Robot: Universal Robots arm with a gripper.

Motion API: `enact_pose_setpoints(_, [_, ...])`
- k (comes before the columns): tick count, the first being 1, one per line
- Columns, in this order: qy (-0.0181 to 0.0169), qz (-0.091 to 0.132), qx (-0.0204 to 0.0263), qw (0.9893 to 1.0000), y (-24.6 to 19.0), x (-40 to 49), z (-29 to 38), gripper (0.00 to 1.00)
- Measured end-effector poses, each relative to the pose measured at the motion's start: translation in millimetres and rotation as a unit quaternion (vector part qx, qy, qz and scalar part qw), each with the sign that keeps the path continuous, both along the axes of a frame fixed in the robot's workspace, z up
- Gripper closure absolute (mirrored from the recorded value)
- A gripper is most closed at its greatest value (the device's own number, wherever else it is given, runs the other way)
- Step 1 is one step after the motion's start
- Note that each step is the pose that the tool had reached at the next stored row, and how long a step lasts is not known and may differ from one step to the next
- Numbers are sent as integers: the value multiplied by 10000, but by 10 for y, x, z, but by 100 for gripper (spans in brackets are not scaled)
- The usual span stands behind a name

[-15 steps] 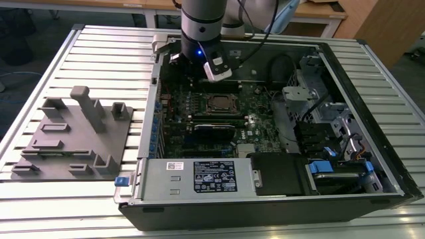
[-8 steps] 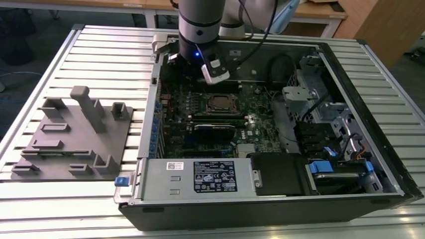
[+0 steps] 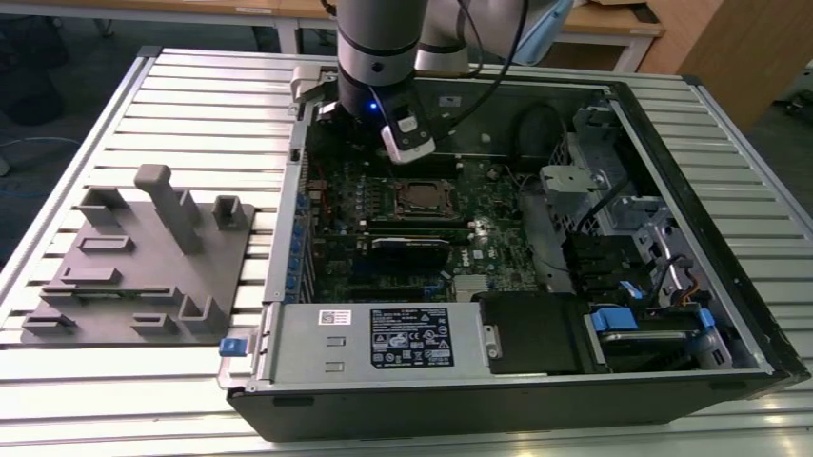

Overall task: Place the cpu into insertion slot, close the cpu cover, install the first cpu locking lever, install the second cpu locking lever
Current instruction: 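Install the first cpu locking lever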

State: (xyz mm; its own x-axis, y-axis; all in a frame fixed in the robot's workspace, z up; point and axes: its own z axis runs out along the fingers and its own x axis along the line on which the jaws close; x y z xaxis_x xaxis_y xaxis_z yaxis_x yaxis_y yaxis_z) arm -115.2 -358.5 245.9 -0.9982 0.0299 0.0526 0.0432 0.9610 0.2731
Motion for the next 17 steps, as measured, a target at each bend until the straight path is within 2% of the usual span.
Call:
enact_pose_setpoints(4, [0,0,18,10000,8,-16,-9,90])
enact_pose_setpoints(9, [0,0,78,10000,37,-23,-26,90])
enact_pose_setpoints(13, [0,0,81,10000,93,-23,-32,90])
enact_pose_setpoints(17, [0,1,79,10000,116,17,-34,90])
